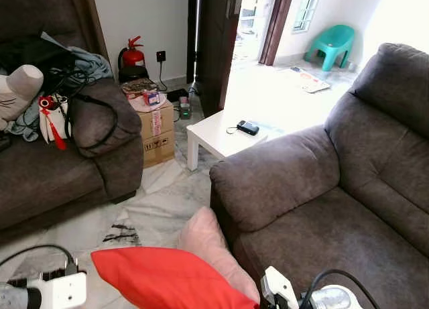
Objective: Move the pillow to the sofa from floor
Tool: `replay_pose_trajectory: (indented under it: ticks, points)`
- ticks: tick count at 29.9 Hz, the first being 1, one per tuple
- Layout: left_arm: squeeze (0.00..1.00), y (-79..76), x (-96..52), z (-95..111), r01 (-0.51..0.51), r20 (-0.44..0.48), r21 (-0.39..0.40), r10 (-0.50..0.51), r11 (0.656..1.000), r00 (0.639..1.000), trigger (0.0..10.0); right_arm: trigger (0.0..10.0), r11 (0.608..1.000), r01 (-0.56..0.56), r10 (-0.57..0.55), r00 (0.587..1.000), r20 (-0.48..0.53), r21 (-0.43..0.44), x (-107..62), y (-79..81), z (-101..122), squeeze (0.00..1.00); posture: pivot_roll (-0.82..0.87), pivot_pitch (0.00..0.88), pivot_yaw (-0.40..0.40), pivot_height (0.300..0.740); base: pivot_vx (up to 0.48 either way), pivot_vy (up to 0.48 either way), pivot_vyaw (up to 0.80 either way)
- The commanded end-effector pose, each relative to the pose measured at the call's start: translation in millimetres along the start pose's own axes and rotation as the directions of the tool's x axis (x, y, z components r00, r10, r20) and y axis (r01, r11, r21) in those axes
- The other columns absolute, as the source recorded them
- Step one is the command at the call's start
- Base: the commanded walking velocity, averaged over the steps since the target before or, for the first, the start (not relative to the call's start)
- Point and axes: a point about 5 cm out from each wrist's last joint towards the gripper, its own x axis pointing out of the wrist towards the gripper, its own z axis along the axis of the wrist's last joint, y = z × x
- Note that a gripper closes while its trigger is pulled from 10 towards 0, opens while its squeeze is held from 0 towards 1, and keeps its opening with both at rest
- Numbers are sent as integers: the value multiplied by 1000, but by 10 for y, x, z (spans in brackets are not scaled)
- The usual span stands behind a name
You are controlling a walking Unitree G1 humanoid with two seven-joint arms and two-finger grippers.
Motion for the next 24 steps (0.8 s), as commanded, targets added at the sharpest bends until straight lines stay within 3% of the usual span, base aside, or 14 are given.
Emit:
replay_pose_trajectory:
  ticks: [1, 2, 4, 5, 8, 9, 11, 13, 14, 17, 18, 20, 22, 24]
  points:
    - [0, 217, 0, 42, -199, 51, -77, 203, 977, 978, 10000, 10000, 996, 78, -75, 995, 63, -48, -102, -65, 51, 0, 163, 0, -116, 740, 0, 0, 0]
    - [0, 281, -2, 60, -261, 65, -106, 269, 959, 961, 10000, 10000, 993, 112, -108, 991, 78, -46, -117, -94, 47, 0, 163, 0, -116, 740, 0, 0, 0]
    - [0, 470, -24, 161, -423, 115, -273, 466, 864, 877, 10000, 10000, 969, 241, -230, 960, 163, -49, -172, -215, 72, 0, 161, 0, -114, 740, 0, 0, 0]
    - [0, 681, -66, 373, -574, 133, -511, 718, 640, 683, 10000, 10000, 904, 425, -411, 841, 354, 39, -234, -437, 238, 0, 163, 0, -115, 740, 0, 0, 0]
    - [0, 720, -45, 493, -596, 113, -607, 799, 526, 591, 10000, 10000, 867, 481, -483, 752, 449, 129, -250, -529, 331, 0, 162, 0, -113, 740, 0, 0, 0]
    - [0, 720, -45, 493, -596, 113, -607, 799, 526, 591, 10000, 10000, 867, 481, -483, 752, 449, 129, -250, -529, 331, 0, 162, 0, -113, 740, 0, 0, 0]
    - [0, 746, 0, 663, -585, 118, -676, 849, 448, 514, 10000, 10000, 821, 538, -553, 664, 504, 192, -266, -613, 408, 0, 160, 0, -112, 740, 0, 0, 0]
    - [0, 775, 15, 741, -573, 112, -716, 875, 399, 471, 10000, 10000, 802, 548, -579, 619, 530, 237, -268, -657, 438, 0, 161, 0, -112, 740, 0, 0, 0]
    - [0, 828, 39, 828, -546, 112, -758, 895, 358, 431, 10000, 10000, 752, 590, -638, 540, 549, 294, -298, -727, 482, 0, 166, 0, -111, 740, 0, 0, 0]
    - [0, 865, 71, 937, -493, 94, -815, 907, 306, 410, 10000, 10000, 683, 641, -704, 451, 549, 350, -315, -808, 500, 0, 166, 0, -109, 740, 0, 0, 0]
    - [0, 866, 83, 958, -483, 94, -821, 907, 304, 411, 10000, 10000, 668, 654, -716, 437, 544, 355, -319, -819, 503, 0, 166, 0, -109, 740, 0, 0, 0]
    - [0, 851, 150, 1054, -469, 127, -815, 895, 340, 427, 10000, 10000, 588, 715, -774, 361, 521, 378, -359, -871, 533, 0, 164, 0, -106, 740, 0, 0, 0]
    - [0, 847, 168, 1075, -467, 133, -814, 893, 346, 430, 10000, 10000, 558, 736, -791, 334, 513, 382, -378, -886, 545, 0, 167, 0, -106, 740, 0, 0, 0]
    - [0, 869, 206, 1185, -449, 131, -832, 902, 326, 411, 10000, 10000, 456, 752, -839, 185, 511, 476, -503, -940, 631, 0, 160, 0, -103, 740, 0, 0, 0]
